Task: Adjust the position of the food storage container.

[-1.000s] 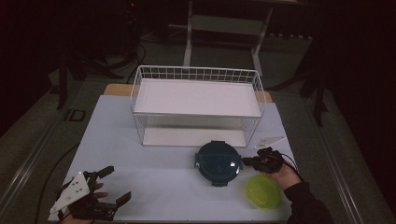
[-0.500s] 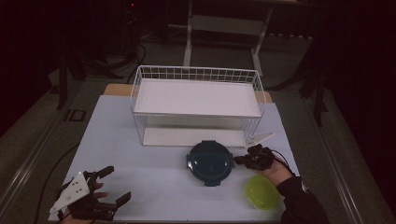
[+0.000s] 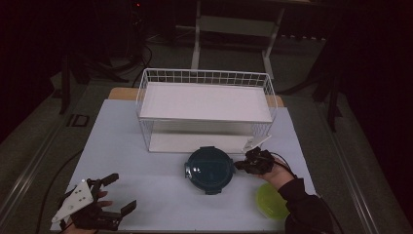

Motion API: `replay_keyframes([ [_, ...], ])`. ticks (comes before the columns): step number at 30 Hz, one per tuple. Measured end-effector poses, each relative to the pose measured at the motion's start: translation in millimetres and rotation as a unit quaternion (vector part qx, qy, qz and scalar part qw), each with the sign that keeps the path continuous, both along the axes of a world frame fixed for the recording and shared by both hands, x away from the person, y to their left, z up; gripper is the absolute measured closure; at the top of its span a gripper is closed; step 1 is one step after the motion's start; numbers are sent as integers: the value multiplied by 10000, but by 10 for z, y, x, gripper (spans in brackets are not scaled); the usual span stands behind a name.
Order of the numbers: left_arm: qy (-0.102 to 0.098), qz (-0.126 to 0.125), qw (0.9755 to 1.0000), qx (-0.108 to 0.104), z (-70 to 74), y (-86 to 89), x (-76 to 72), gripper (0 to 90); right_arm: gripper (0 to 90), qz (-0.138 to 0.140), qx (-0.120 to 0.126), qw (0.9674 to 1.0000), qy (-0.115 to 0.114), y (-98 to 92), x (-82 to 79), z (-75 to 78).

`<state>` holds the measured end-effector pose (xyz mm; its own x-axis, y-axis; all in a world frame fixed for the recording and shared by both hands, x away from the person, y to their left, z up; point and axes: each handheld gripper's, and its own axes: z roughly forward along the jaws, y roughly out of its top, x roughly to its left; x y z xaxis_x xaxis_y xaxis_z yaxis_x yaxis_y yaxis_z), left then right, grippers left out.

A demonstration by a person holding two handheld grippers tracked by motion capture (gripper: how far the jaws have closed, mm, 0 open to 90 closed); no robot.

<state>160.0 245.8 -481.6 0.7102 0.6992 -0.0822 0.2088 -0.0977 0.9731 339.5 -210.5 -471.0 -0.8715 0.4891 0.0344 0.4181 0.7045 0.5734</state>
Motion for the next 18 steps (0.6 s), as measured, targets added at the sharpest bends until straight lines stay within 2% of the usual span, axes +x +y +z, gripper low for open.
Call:
replay_keyframes([
  [7,2,-3,10000,2,-2,0,3,0,900,122,-53,9999,19,151,24,8],
  [18,-12,-8,10000,8,1,4,-1,0,900,500,-105,9987,85,468,-1,18],
])
